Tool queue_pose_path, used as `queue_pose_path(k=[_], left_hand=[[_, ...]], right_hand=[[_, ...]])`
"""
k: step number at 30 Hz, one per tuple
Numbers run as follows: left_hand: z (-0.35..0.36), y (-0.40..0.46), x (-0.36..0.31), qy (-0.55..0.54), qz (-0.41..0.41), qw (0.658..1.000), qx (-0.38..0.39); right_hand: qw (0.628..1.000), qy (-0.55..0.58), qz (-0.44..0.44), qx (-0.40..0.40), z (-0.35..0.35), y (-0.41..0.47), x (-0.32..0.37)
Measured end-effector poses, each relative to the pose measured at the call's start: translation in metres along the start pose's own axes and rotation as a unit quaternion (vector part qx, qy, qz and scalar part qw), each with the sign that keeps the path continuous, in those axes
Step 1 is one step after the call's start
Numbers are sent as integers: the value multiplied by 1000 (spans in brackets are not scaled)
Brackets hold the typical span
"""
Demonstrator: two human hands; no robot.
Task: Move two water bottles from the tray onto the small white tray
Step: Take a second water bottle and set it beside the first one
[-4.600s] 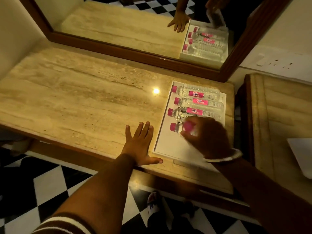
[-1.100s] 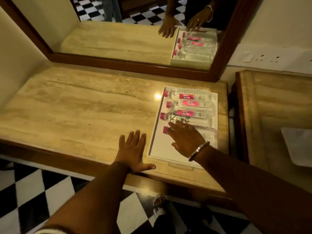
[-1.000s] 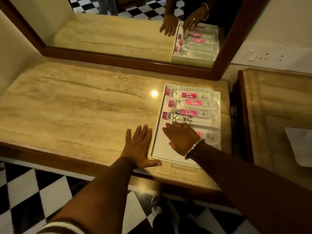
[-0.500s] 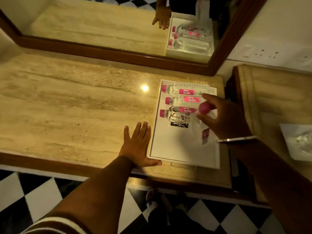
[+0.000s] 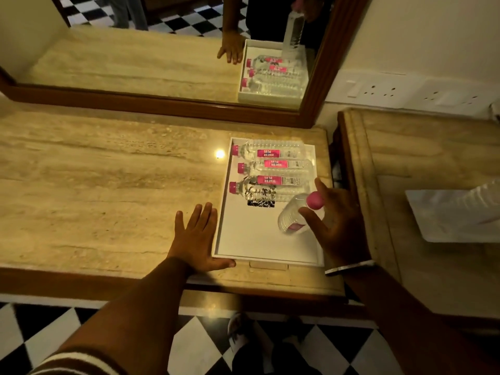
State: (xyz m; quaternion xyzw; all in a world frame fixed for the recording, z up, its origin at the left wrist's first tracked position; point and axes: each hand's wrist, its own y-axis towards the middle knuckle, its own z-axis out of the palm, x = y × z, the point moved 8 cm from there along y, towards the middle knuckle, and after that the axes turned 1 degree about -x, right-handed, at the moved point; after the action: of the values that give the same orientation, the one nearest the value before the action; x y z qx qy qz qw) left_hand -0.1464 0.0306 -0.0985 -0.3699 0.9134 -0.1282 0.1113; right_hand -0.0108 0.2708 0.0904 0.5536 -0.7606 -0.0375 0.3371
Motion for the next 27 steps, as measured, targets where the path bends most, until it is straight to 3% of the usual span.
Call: queue_pose_path(k=[4,6,11,15,20,27], left_hand=[[-8,-2,-2,-9,-7,1000,9],[-15,-5,-9,-28,7,1000,9],[-61,-5,-37,-52,27,997,-49],[-103,13,-125,-80,83,987,-115],[-107,47,-262,-76,142,980,-120],[-91,74,-397,-99,105,983,-112]], right_hand=[[996,82,26,-30,-18,5,-2],[987,122,51,-86,-44,-1,-7],[966,163,93,-177,-120,-21,-17],[960,179,93,-194,-178,-41,-38],[963,192,59,-177,-233,-63,-84],[963,235,49,-123,-293,-81,-178]])
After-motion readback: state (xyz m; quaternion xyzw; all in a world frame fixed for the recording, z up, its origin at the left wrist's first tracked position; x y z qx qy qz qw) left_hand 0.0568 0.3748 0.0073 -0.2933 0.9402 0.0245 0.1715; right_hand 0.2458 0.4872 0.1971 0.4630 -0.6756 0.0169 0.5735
